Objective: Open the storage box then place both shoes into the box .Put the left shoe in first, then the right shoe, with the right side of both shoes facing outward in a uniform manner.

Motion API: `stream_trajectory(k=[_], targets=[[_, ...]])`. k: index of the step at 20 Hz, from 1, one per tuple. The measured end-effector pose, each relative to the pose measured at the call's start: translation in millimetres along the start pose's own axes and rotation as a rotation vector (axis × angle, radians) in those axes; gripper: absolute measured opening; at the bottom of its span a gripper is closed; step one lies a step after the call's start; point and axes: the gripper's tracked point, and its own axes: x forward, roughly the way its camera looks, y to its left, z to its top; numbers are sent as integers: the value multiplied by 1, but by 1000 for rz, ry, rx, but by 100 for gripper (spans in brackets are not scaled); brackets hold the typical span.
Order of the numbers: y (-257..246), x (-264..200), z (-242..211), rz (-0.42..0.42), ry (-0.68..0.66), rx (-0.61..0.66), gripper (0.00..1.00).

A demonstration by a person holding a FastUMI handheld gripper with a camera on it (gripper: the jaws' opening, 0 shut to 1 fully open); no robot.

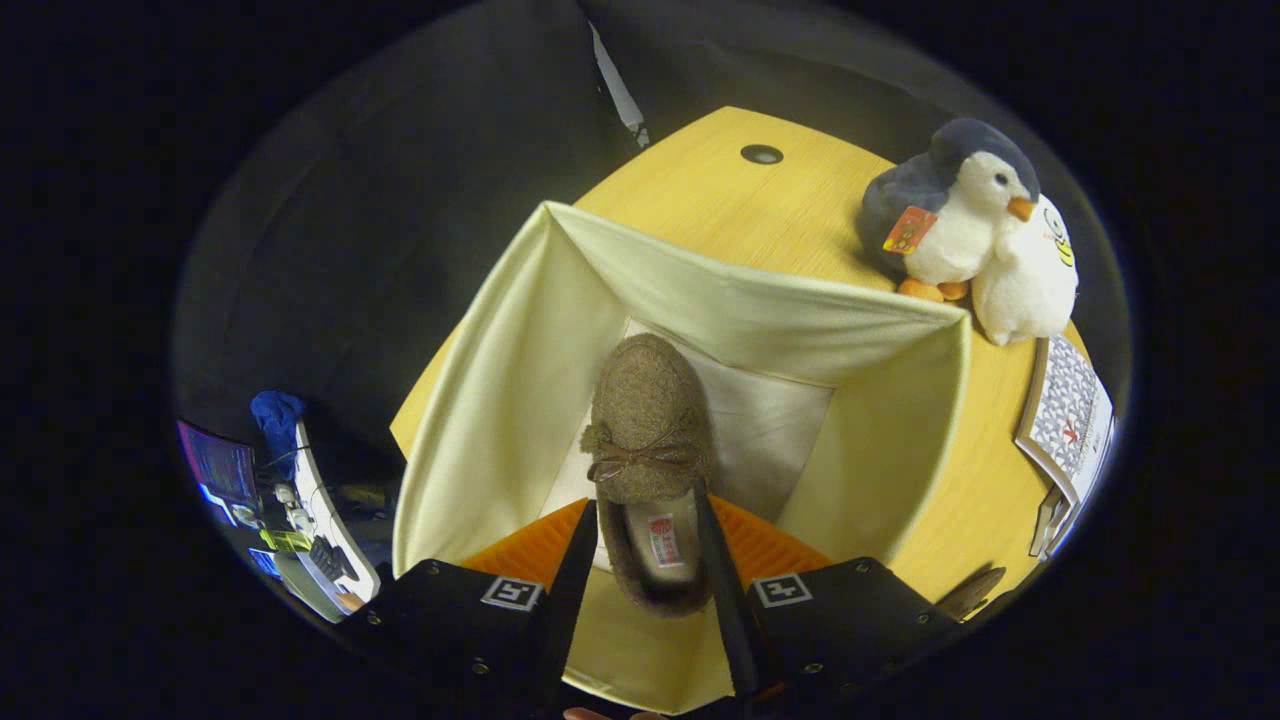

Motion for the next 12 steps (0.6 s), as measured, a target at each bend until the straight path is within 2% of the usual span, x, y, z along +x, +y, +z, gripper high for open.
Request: stream_trajectory(k=[3,4,7,10,12], targets=[[2,-49,7,23,-81,-10,64],[-1,-67,9,24,-107,-6,71],[-25,-109,6,12,-180,21,73],[-58,-140,-7,-11,-223,88,96],[-83,-148,-25,-16,-235,151,96]])
